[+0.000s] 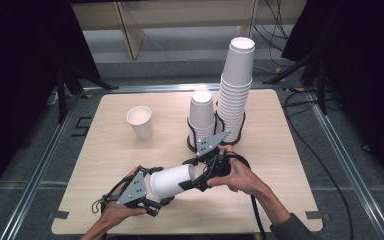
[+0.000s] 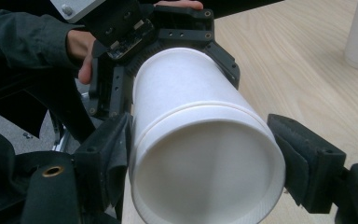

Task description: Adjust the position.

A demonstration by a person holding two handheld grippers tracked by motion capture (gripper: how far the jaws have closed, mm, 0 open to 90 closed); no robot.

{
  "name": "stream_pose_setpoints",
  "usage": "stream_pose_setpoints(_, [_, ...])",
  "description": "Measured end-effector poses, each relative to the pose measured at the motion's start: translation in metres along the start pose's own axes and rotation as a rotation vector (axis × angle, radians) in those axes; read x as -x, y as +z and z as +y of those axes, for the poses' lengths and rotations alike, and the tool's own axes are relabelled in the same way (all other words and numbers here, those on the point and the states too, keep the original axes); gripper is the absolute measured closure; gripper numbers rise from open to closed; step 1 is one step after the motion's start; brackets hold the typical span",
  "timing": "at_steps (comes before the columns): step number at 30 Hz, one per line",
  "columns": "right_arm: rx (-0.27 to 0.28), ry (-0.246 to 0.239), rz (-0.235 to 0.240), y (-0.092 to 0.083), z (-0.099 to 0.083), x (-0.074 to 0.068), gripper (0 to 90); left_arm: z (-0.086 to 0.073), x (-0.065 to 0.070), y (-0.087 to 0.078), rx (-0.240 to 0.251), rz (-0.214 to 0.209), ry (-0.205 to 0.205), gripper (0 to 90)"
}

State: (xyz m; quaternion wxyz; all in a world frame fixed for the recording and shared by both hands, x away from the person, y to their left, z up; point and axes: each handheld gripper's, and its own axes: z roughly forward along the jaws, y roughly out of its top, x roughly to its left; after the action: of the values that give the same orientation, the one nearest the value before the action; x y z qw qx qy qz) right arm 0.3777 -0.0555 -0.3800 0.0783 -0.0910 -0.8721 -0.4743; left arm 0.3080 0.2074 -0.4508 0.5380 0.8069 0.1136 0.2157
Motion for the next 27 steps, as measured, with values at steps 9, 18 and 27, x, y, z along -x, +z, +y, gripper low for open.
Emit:
stream_pose_setpoints(9, [-0.107, -0.125, -0.163, 0.001, 0.01, -0.016, 19.3, 0.002, -0.001, 0.001, -0.072, 0.004, -0.019, 12.3])
stream_pose_setpoints(18, [-0.309, -0.331, -0.313, 0.018, 0.016, -0.039, 18.0, 0.005, 0.001, 0.004, -0.164, -0.008, -0.03, 12.3])
stream_pose_setpoints(27, [-0.426, -0.396, -0.342, 0.031, 0.012, -0.042, 18.1, 0.005, 0.002, 0.007, -0.193, -0.046, -0.063, 12.2])
